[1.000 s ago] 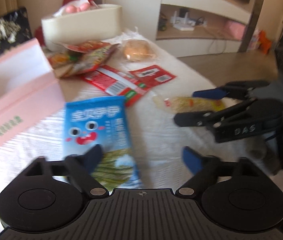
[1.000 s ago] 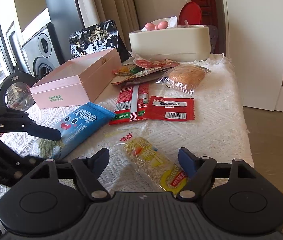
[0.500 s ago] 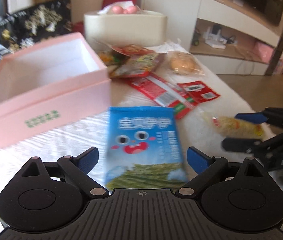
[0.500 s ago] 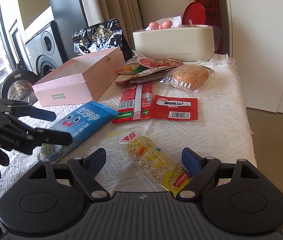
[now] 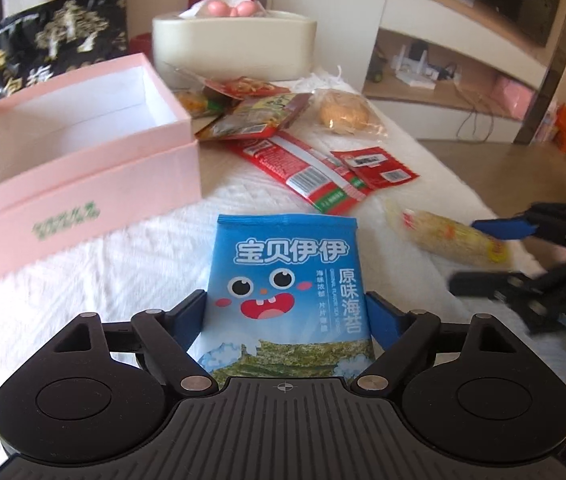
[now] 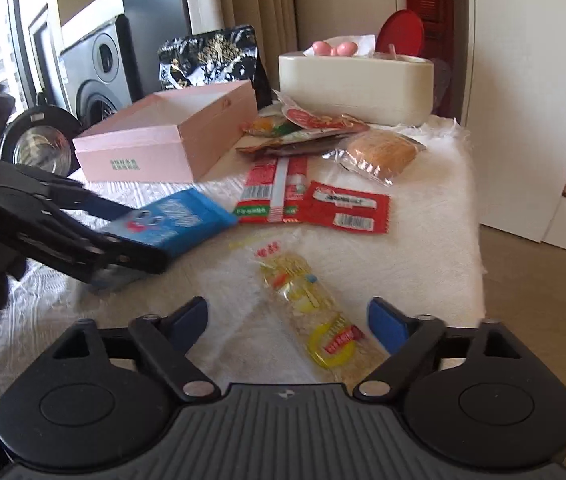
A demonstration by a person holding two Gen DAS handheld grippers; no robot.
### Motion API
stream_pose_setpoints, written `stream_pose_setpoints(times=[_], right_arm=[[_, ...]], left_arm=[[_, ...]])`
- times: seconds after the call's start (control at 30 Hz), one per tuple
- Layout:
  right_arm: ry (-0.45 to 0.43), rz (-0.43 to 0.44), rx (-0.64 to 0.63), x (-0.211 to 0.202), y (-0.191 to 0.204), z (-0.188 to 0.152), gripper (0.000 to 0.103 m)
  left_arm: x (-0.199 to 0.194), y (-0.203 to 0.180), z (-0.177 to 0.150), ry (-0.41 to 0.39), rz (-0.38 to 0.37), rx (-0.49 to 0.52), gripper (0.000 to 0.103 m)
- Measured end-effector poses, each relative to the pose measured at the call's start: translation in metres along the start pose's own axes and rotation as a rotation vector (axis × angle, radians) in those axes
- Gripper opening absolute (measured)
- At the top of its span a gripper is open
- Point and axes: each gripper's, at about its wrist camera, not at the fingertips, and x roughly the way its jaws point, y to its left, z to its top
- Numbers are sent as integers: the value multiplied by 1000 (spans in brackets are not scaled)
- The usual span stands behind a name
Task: Organize snacks
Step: 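Grasp the blue seaweed packet with the left gripper, then lower the seaweed packet into the pink box with the left gripper while the right gripper grasps a snack stick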
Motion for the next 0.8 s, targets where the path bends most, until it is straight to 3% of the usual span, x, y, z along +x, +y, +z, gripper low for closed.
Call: stream_pose_setpoints(times=[0.03,0.1,0.2,0.27,0.4,0.5,0.67,0.8], right_arm=[[2,-3,7,-1,-1,0,70],[3,-11,20,-1,-1,1,54],[20,-11,31,1,0,4,37],[33,-16,26,-1,5,6,30],[19,27,-50,-20,32,10,30],[33,117,-66,-30,55,12,29],[-40,252,-123,-50,93,43,29],[-156,276,-197,-58,116,94,29]], left_arm=[[-8,0,-5,-8,2,-8,88],[-23,2,-16,-20,7,-31,88],[-45,5,-32,-31,13,-76,88],[-57,8,-43,-24,29,-100,88],[-81,14,-60,-6,47,-126,88],[-100,26,-66,-32,72,-156,88],[-131,51,-42,-168,115,-201,88],[-148,75,3,-326,141,-210,88]])
